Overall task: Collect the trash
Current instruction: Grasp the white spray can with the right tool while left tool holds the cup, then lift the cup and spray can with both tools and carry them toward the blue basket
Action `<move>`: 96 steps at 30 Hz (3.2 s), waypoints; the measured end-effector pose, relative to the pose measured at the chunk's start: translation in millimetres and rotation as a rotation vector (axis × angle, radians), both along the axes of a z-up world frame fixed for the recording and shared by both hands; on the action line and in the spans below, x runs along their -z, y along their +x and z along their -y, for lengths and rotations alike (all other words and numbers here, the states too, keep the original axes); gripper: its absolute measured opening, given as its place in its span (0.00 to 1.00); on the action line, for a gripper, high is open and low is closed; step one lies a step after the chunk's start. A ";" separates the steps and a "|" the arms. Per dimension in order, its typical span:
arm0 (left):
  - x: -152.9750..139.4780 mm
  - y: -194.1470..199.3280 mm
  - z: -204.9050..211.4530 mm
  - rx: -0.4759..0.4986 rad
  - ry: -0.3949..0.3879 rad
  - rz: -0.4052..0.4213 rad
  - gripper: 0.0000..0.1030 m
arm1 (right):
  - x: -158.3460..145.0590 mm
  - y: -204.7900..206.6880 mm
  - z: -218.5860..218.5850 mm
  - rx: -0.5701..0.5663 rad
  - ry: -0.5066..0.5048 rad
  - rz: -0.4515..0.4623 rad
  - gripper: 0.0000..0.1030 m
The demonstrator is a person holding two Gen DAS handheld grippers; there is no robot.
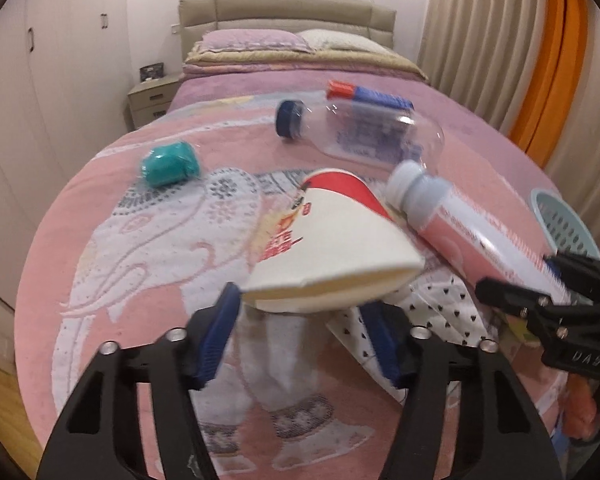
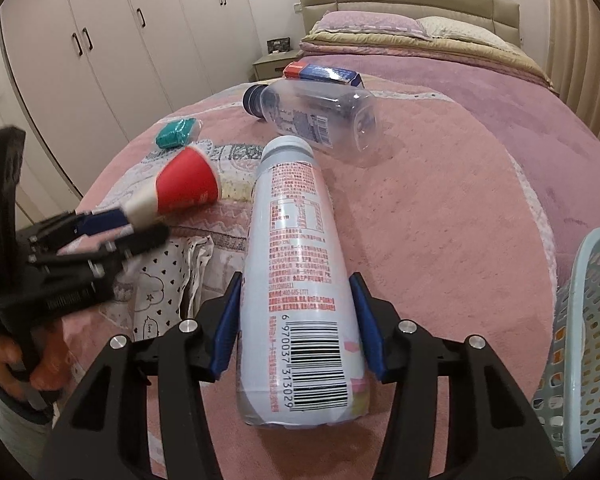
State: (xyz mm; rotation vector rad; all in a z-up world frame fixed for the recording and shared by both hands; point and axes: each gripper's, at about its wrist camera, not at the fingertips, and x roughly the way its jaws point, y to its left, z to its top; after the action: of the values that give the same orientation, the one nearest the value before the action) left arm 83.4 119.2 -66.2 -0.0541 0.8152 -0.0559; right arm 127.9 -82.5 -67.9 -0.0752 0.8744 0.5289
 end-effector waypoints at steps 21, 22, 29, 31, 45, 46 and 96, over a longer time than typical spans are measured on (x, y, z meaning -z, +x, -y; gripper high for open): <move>-12.0 8.9 -44.6 -0.084 -0.142 0.052 0.41 | -8.2 10.1 -6.0 0.001 -0.023 -0.064 0.62; -15.6 11.6 -48.0 -0.085 -0.146 0.050 0.42 | -6.4 10.2 -6.4 0.001 -0.029 -0.066 0.62; -21.7 53.4 -52.7 -0.036 -0.098 0.048 0.56 | 0.3 11.2 -6.6 0.001 -0.025 -0.080 0.62; -8.3 68.4 -45.8 -0.030 -0.036 0.000 0.55 | 0.5 10.8 -5.2 -0.004 -0.018 -0.084 0.62; -8.3 46.7 -7.3 0.153 -0.086 0.029 0.29 | 3.4 6.7 -9.8 -0.016 -0.044 -0.053 0.62; -7.6 46.1 -2.3 0.166 -0.076 0.028 0.21 | 3.5 6.7 -9.6 -0.016 -0.041 -0.053 0.62; -69.4 -6.7 92.3 0.327 -0.189 0.215 0.02 | -9.9 20.5 50.1 -0.053 -0.011 -0.252 0.64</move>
State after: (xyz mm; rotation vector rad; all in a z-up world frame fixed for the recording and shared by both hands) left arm 76.7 26.9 3.2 -0.0913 0.5956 -0.4412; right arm 148.4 -132.6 -58.0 -0.0428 1.1243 0.5915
